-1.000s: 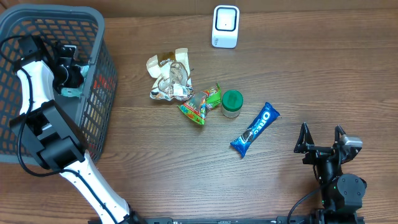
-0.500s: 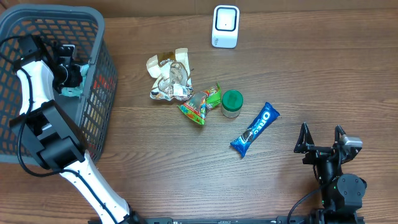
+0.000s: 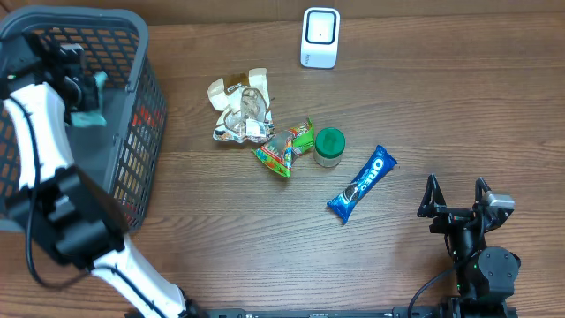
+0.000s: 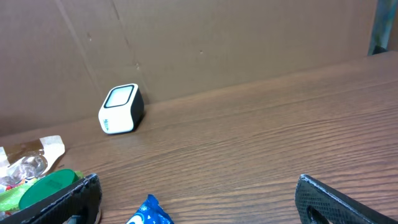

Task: Scan the item barcode
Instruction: 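Lift the mint-green pack and carry it toward the scanner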

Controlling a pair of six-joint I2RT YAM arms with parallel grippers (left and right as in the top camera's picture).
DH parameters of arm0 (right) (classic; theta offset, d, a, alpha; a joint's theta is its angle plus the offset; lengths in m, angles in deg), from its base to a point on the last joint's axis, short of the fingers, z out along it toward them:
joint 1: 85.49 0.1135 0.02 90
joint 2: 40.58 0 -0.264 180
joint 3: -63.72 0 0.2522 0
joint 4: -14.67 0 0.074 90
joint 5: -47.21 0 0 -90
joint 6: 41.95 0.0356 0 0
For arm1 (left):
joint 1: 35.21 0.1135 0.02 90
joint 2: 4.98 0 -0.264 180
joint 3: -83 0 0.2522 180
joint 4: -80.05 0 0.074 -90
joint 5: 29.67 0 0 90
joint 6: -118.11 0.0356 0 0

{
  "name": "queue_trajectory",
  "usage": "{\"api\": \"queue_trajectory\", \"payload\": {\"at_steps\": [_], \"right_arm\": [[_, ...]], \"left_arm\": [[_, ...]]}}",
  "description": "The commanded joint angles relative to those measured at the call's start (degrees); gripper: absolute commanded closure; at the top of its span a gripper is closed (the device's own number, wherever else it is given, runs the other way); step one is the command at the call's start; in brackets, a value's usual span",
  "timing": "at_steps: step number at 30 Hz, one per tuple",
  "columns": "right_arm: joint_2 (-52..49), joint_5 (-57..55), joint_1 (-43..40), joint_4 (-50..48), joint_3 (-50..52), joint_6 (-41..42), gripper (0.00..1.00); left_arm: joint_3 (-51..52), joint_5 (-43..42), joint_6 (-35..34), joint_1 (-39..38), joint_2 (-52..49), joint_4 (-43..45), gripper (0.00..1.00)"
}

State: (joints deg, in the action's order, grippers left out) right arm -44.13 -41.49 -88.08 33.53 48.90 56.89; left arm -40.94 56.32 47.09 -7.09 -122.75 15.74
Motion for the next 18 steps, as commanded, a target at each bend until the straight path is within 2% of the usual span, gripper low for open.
{"api": "queue_trajectory", "payload": {"at_steps": [1,9,14,18], "right_arm": [[0.02,0.31,0.0,-0.46,0.59,0.17,0.0],[0.02,0.31,0.0,-0.46,0.59,0.17,0.0],[0.02,0.31,0.0,-0.46,0.59,0.17,0.0],[0.02,0.31,0.0,-0.48,0.59,0.17,0.0]], "left_arm": [[-0.68,1.62,-2.38,-0.46,8.41,-0.09,0.96],[-0.68,-2.47,-4.24,-3.58,22.91,-3.08,0.94],[-0.68,-3.67,-4.22,-12.41,31.82,-6.38,0.93],[-0.68,-3.69,-4.22,-23.54,35.87,-11.89,0.92]]}}
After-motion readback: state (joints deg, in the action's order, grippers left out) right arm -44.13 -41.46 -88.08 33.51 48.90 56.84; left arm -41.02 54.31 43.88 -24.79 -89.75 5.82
